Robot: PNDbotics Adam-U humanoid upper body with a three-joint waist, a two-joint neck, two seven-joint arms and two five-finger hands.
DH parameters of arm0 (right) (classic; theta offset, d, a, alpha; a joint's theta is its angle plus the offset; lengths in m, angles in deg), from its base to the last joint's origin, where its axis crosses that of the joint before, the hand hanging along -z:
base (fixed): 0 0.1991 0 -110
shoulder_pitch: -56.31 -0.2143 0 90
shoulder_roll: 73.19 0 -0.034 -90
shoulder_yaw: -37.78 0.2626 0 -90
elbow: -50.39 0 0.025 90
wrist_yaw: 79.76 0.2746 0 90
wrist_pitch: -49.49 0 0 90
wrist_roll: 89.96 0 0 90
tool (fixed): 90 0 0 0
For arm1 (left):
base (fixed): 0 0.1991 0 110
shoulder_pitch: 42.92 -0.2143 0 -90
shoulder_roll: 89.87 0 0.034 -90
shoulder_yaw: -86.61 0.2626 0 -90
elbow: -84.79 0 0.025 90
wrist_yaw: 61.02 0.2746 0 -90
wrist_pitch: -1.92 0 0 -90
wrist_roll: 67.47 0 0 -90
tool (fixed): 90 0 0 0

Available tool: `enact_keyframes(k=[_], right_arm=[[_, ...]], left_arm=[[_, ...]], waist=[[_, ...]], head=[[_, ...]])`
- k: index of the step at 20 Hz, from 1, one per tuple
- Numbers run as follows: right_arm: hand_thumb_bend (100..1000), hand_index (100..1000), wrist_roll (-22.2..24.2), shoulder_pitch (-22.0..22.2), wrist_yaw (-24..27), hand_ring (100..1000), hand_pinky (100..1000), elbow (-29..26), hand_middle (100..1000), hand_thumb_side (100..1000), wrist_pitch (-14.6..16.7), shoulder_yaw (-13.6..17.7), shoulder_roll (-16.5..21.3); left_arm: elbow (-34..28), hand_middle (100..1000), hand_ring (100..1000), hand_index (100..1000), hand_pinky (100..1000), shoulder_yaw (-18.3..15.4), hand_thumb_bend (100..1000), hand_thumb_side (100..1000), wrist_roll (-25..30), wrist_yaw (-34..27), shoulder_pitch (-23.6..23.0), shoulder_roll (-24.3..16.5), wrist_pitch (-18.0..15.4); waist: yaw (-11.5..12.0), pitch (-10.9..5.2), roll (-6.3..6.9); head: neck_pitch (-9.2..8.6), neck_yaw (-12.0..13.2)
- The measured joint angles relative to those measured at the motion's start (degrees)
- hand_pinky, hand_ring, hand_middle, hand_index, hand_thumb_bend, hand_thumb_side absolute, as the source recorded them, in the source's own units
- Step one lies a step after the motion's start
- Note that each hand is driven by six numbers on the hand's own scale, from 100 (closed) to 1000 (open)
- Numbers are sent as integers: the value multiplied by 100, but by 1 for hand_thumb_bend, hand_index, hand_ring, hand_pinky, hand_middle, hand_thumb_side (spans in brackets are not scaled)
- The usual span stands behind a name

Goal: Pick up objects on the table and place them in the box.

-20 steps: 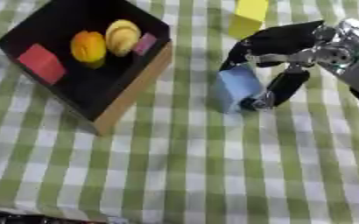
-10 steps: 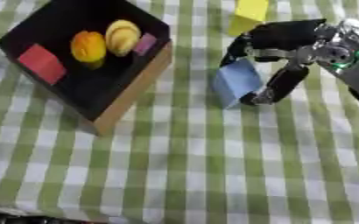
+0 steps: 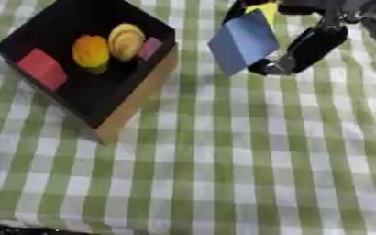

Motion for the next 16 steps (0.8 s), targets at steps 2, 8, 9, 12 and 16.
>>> enact_keyframes(k=[2, 8, 9, 12, 16], right_arm=[[146, 672, 103, -244, 51, 763, 816, 36, 404, 100, -27, -5, -108], [130, 675, 318, -1082, 54, 763, 817, 536, 409, 100, 8, -190, -828], [137, 677, 335, -1209, 32, 764, 817, 671, 413, 100, 33, -245, -987], [155, 683, 343, -1515, -134, 766, 818, 1094, 424, 100, 143, -413, -1400], [153, 687, 257, -1787, -447, 767, 818, 1668, 428, 100, 362, -591, -1860]], left_arm=[[0, 752, 793, 811, 787, 0, 346, 686, 0, 0, -3, -2, 0], [0, 754, 793, 811, 788, 6, 348, 684, 9, 0, 1, -3, -9], [0, 754, 793, 811, 788, 13, 348, 683, 14, 0, 4, -3, -14], [0, 754, 793, 811, 788, 37, 349, 683, 32, 0, 39, -3, -31], [0, 755, 793, 811, 788, 49, 349, 683, 52, -1, 96, -3, -53]], waist=[[-2, -10, -18], [40, -35, -27], [59, -35, -29], [115, -33, -62], [205, 19, -113]], head=[[0, -9], [-28, -110], [-37, -139], [-82, -222], [-181, -317]])
